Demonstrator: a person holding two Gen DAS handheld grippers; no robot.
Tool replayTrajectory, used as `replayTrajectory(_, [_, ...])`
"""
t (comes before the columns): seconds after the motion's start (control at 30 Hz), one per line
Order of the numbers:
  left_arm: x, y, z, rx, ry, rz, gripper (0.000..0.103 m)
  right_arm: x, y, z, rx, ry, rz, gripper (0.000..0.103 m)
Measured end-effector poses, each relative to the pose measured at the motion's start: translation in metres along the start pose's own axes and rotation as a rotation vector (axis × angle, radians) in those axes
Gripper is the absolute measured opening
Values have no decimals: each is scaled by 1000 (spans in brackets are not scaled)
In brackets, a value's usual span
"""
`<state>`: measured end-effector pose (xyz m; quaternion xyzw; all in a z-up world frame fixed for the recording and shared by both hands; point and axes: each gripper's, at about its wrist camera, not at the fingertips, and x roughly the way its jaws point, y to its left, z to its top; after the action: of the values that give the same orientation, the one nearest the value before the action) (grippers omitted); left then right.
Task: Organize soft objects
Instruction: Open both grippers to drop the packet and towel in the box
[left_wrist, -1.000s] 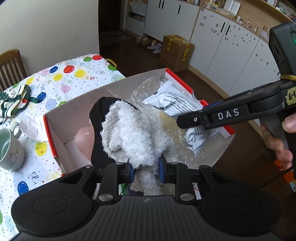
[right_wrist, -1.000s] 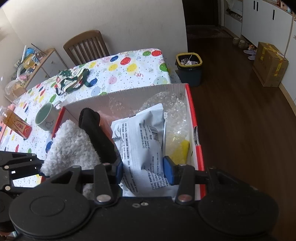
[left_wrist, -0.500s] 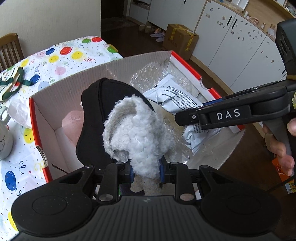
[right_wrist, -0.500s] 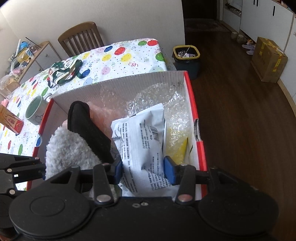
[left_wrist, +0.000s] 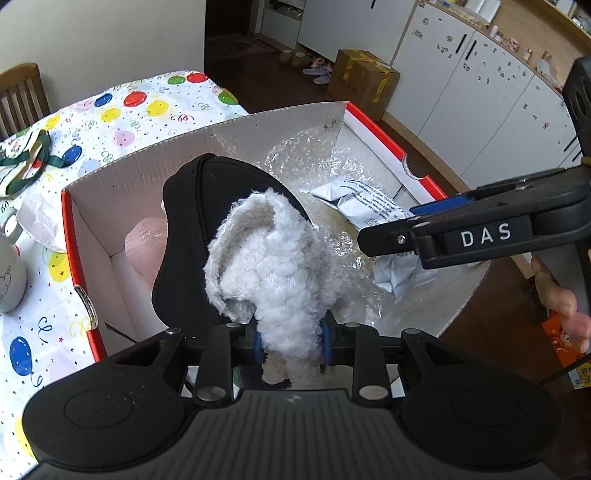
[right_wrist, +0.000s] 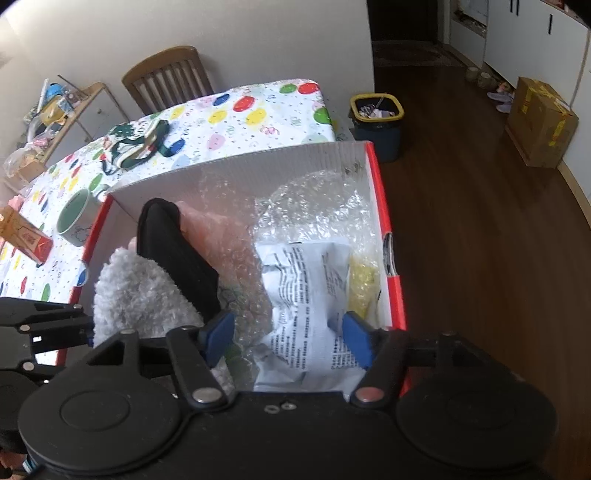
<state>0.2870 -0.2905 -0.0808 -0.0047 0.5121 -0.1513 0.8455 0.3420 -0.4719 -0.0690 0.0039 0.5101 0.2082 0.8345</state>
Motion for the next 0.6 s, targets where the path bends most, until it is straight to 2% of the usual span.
replayTrajectory(0.17, [-4,-2,-3,13,-2,10,30,-9,1,2,-10,-15,10,67])
replayTrajectory(0.23, [-8,-2,-4,13,-7,7,33,-14,2,2,-19,-25,14,73])
replayTrajectory(0.3, [-11,-2,-5,11,-11,2,55,-19,4,2,-31,-36,16,75])
replayTrajectory(0.33, [-13,-2,-6,10,-14,-2,70,-22,4,2,-35,-39,19,76])
replayTrajectory(0.47, [-25,0,-8,0,-59,-29,72,-31,6,3,-43,-58,31,78])
replayTrajectory(0.6, [-38,4,-9,-15,-85,-44,72,-41,11,6,-52,-73,52,84])
